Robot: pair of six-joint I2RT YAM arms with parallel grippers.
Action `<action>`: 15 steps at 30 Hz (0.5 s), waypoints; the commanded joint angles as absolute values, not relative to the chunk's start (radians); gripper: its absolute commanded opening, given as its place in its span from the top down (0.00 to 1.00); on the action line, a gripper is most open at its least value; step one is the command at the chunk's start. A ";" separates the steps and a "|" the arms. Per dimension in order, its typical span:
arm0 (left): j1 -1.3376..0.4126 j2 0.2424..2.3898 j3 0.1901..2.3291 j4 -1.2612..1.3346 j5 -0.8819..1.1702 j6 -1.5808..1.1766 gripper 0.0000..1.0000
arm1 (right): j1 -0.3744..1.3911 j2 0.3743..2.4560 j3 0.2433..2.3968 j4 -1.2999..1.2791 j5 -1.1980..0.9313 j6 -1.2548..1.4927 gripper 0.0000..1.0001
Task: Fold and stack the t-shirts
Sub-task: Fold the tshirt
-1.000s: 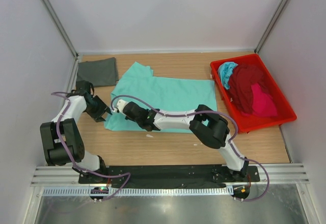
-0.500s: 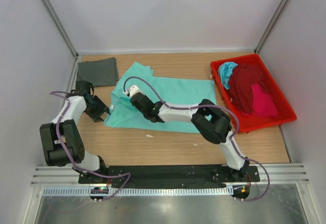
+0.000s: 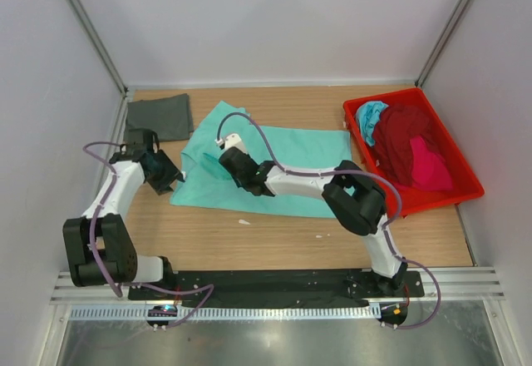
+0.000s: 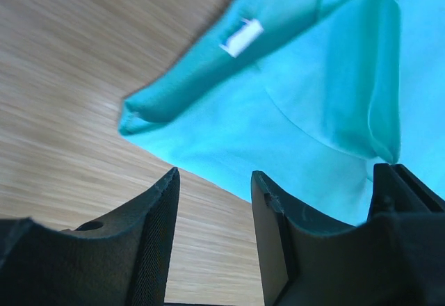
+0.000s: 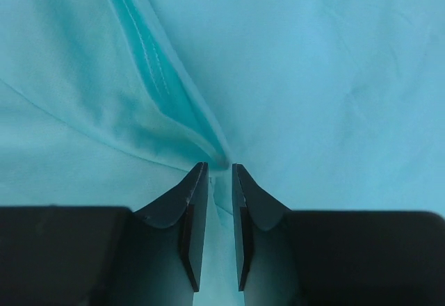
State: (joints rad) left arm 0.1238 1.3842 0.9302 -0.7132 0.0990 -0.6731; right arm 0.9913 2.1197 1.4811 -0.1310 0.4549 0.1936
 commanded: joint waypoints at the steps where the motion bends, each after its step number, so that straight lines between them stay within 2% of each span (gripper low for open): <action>1: 0.052 1.344 0.959 -0.666 0.129 -0.689 0.53 | 0.966 1.961 1.483 -0.184 0.457 0.323 0.73; 9: 0.026 1.491 0.924 -0.632 0.137 -0.761 0.54 | 0.933 1.839 1.401 -0.248 0.472 0.387 0.74; 15: 0.026 1.560 0.922 -0.682 -0.051 -0.767 0.54 | 0.896 1.715 1.293 -0.282 0.472 0.428 0.74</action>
State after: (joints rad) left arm 0.0273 1.5467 0.9173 -0.6685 0.0780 -0.7528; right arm 0.9108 1.8023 1.3437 -0.2584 0.4545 0.3782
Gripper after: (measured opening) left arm 0.461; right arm 0.263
